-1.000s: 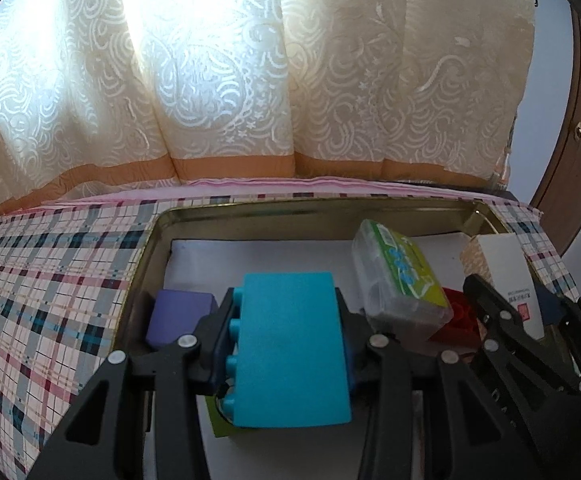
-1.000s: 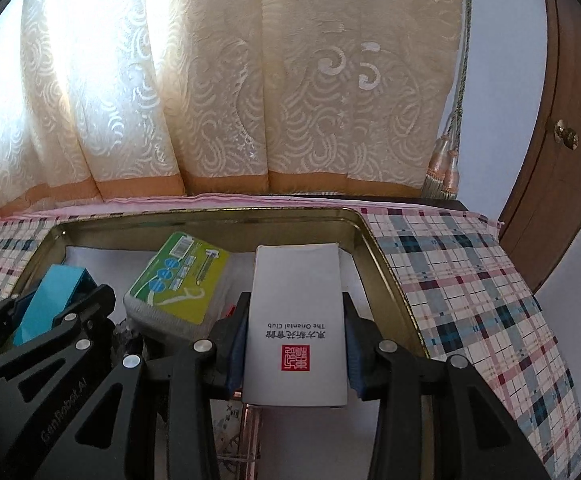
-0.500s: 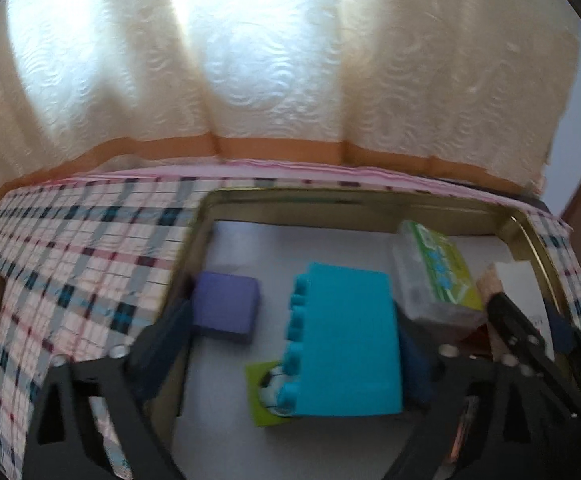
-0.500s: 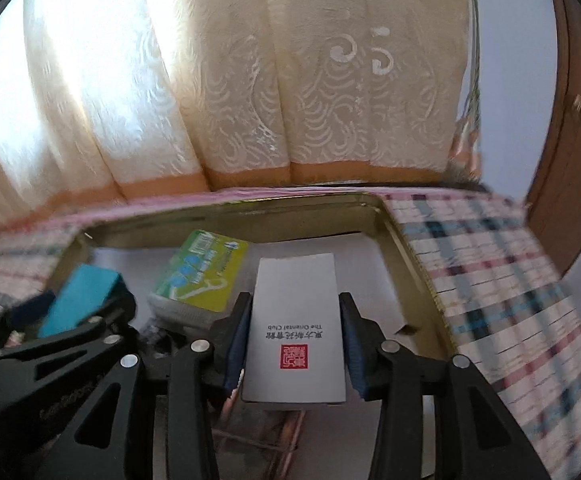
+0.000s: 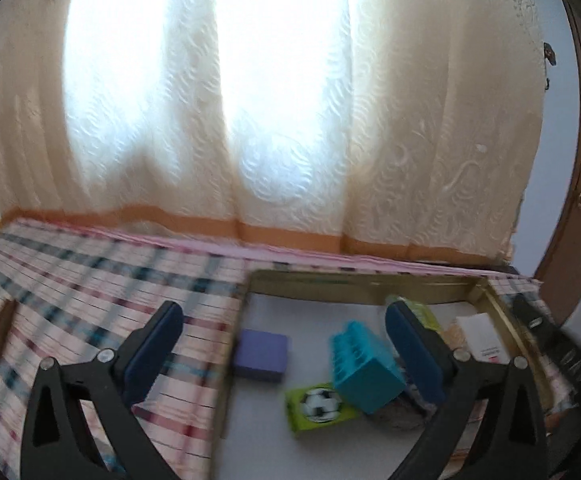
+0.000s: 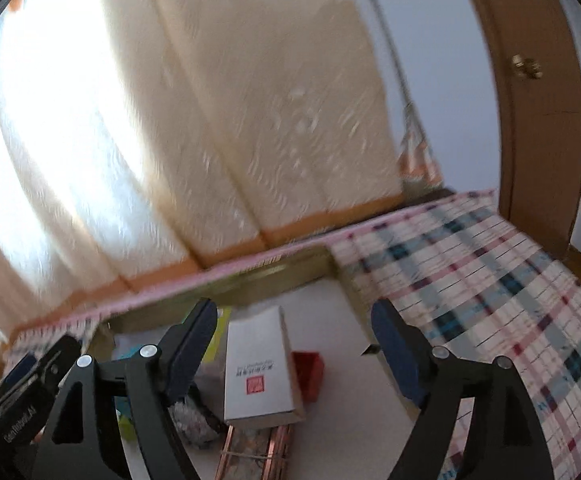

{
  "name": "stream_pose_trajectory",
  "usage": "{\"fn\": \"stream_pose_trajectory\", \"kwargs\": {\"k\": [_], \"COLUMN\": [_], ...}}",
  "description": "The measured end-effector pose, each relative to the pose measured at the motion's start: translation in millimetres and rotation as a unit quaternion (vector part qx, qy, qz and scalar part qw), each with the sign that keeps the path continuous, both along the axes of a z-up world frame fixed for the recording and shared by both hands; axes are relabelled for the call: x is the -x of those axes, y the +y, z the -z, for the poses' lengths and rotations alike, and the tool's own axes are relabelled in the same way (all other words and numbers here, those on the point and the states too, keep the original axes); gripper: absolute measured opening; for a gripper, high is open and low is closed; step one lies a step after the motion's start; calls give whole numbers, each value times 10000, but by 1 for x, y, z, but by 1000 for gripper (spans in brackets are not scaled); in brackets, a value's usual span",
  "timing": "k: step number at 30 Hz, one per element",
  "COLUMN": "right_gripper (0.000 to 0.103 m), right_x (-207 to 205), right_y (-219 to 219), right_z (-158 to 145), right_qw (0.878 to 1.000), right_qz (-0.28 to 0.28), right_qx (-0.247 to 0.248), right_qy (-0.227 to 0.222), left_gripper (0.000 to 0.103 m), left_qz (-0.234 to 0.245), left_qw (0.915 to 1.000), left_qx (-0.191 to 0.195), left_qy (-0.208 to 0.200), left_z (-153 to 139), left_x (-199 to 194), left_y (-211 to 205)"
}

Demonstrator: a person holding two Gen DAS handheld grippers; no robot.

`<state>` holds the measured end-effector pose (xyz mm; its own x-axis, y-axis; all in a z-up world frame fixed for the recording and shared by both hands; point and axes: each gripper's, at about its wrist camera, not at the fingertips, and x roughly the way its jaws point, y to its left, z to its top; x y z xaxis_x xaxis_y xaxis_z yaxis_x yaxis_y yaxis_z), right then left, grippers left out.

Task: Organize rigid objects
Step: 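Lower the blue brick and white box into the tray and open both tools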

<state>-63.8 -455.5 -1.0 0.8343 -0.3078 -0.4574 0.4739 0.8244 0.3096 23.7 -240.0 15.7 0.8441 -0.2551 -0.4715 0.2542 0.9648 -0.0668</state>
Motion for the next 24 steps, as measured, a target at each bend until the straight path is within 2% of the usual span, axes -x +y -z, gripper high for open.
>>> {"fn": "stream_pose_trajectory", "kwargs": {"k": [2,5,11,17,24], "right_gripper": [81,81,81,81,81], "right_x": [6,9,10,23,42], "right_y": [-2,2,23,46,66], "right_z": [-2,0,7,2,-4], "right_qw": [9998,9998,9994,9957,9905], "right_qz": [87,117,62,296,641], "right_qx": [-35,-67,326,836,1111], "right_qy": [-164,-178,-87,-281,-494], "left_gripper": [103,103,103,103,103], "left_qz": [-122,-193,-114,-51,49], "left_qw": [9998,9992,9983,9981,9984], "left_qx": [-111,-310,-490,-533,-419], "left_qy": [-94,-153,-282,-315,-373], "left_z": [2,9,17,22,21], "left_x": [1,5,15,21,28], "left_y": [8,14,23,30,43]}}
